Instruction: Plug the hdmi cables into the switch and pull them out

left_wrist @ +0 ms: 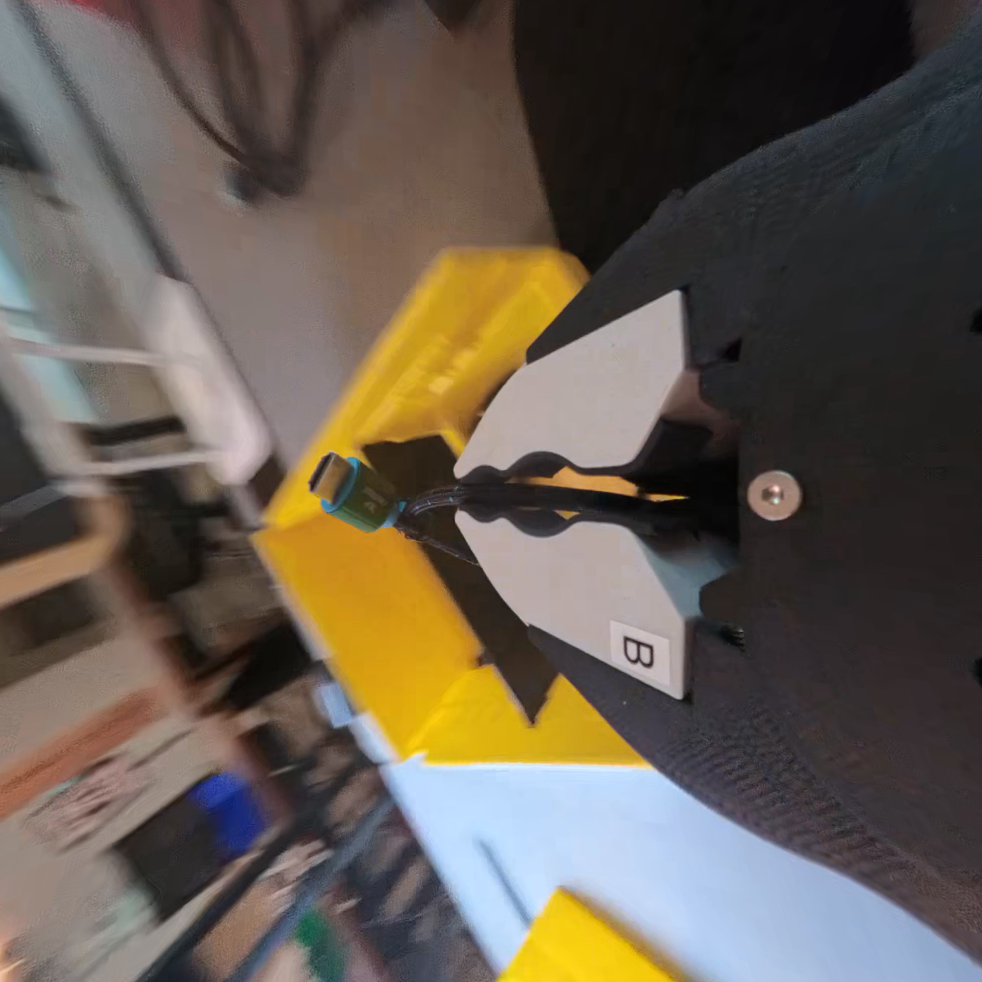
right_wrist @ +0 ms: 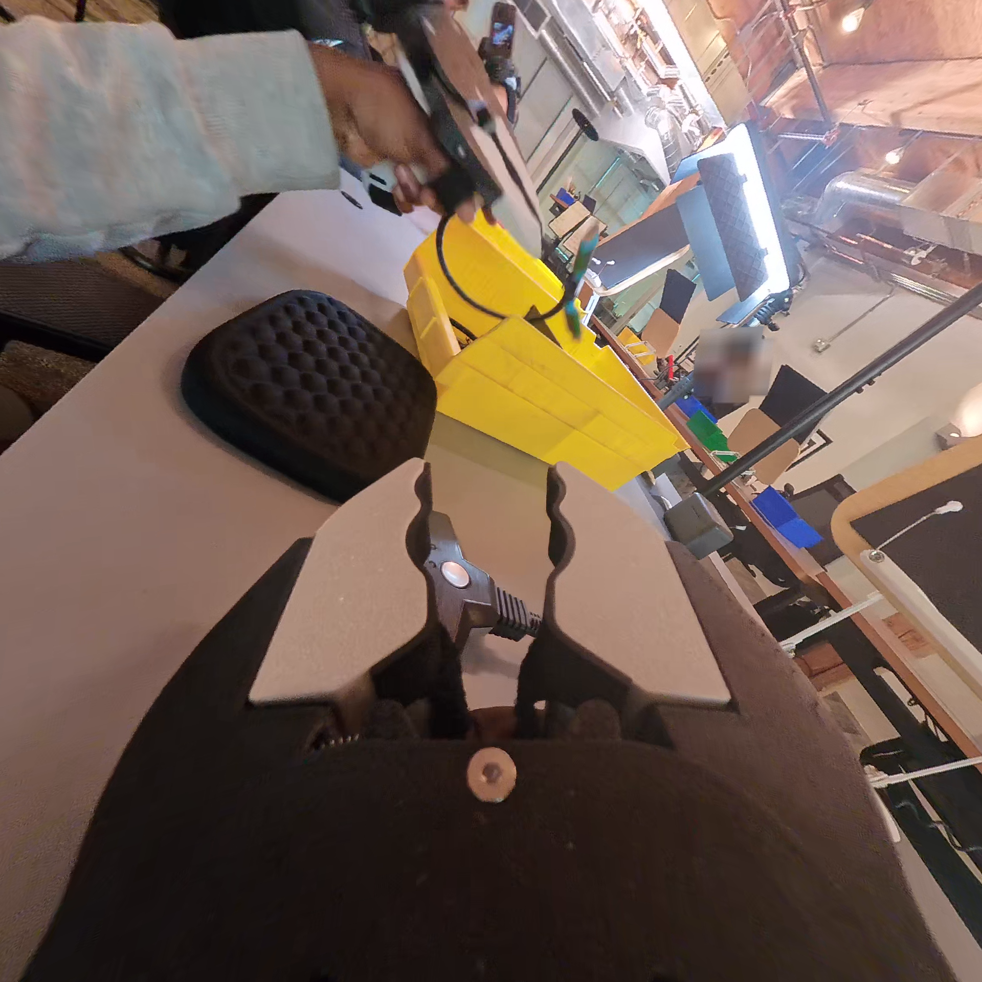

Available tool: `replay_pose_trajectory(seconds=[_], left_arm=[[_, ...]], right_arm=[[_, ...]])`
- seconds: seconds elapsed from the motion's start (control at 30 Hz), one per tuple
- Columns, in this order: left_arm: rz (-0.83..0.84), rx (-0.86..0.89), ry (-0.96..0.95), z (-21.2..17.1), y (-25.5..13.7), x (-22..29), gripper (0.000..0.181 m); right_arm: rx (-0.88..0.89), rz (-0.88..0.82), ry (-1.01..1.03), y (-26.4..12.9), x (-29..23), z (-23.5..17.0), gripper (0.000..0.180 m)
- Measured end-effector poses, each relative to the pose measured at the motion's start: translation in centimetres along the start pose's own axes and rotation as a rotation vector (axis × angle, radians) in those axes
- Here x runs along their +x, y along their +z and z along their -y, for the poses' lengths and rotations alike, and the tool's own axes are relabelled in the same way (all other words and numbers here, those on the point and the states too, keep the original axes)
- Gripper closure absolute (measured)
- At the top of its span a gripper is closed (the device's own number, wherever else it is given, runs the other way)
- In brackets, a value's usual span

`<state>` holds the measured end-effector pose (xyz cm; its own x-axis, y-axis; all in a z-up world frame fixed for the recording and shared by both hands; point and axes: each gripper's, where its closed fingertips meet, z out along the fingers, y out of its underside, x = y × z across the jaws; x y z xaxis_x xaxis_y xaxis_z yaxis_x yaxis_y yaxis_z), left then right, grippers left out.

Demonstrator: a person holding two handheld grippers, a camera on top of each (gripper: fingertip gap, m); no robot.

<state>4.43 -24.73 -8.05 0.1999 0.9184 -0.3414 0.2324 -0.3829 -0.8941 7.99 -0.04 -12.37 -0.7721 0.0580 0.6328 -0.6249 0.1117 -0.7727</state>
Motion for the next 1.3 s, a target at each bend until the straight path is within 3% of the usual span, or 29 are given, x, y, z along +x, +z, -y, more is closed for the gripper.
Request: replay_pose_trajectory(seconds=[0.03, 0.13, 0.27, 0.43, 0.57, 0.87, 0.93, 1.03, 1.17, 1.3], left_arm=[[-0.018, 0.136, -0.004, 2.0, -1.3, 0.8, 0.175], [-0.182, 0.509, -0.042, 8.3, -5.3, 4.2, 0.175], [-0.545, 0.764, -0.128, 12.7, -9.3, 9.5, 0.175], [-0.960, 0.817, -0.324, 14.1, -9.8, 14.7, 0.175], [-1.106, 0.699, -0.329, 13.2, -7.7, 18.2, 0.175], [-1.003, 0.496, -0.252, 11.3, -3.2, 20.9, 0.175], [-0.868, 0.458, -0.146, 11.4, -2.1, 20.7, 0.175], [-0.539, 0.433, 0.036, 11.9, 0.3, 19.5, 0.175], [-0.032, 0.581, 0.211, 11.8, 1.8, 18.4, 0.174], [0.131, 0.624, 0.419, 11.1, 1.4, 20.2, 0.173]], right_arm=[[0.000, -0.010, 0.003, 0.0, 0.2, 0.0, 0.138], [0.009, -0.044, 0.034, 0.0, 0.8, 0.1, 0.138], [0.058, -0.099, 0.101, -0.1, 1.9, 0.8, 0.139], [0.235, -0.104, 0.296, -1.2, 3.2, 3.3, 0.138], [0.363, -0.132, 0.372, -2.6, 4.6, 4.9, 0.139], [0.375, -0.324, 0.290, -4.3, 7.3, 5.2, 0.137], [0.353, -0.372, 0.243, -4.4, 7.6, 5.1, 0.138], [0.309, -0.409, 0.172, -4.2, 7.5, 4.9, 0.139], [0.258, -0.419, 0.145, -3.7, 7.4, 4.0, 0.139], [0.189, -0.378, 0.076, -2.5, 6.2, 3.2, 0.139]])
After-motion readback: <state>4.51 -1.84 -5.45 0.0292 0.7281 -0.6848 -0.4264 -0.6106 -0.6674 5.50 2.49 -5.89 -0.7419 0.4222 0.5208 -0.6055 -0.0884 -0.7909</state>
